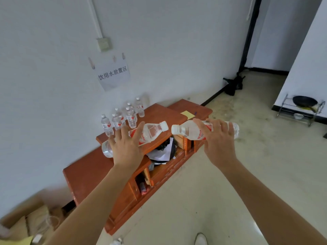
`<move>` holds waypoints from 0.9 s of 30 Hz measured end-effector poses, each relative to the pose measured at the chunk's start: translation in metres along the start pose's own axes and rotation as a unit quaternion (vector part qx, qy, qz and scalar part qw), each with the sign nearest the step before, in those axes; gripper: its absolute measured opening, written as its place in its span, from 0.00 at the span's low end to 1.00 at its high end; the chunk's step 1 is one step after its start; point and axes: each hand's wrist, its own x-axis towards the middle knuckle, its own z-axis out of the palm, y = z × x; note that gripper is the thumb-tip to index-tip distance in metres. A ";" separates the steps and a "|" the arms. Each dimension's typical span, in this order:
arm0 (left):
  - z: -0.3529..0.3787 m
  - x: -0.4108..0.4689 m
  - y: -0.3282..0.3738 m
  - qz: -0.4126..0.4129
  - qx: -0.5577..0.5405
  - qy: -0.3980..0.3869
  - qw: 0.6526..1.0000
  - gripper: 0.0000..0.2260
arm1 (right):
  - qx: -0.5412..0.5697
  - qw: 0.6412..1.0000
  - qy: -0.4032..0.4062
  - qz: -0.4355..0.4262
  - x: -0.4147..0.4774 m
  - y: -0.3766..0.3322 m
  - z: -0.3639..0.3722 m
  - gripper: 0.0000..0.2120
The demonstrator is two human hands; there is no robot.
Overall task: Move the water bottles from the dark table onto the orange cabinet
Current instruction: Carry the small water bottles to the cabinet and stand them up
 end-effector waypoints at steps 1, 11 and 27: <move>0.012 0.015 0.005 -0.001 -0.001 -0.001 1.000 0.39 | -0.002 1.000 0.001 0.003 0.012 0.008 0.014 0.37; 0.132 0.231 0.021 -0.068 0.010 0.022 0.997 0.39 | 0.049 0.994 -0.091 -0.033 0.242 0.067 0.193 0.41; 0.353 0.490 -0.051 -0.156 -0.057 0.006 0.986 0.37 | 0.065 0.980 -0.115 -0.146 0.513 0.043 0.443 0.40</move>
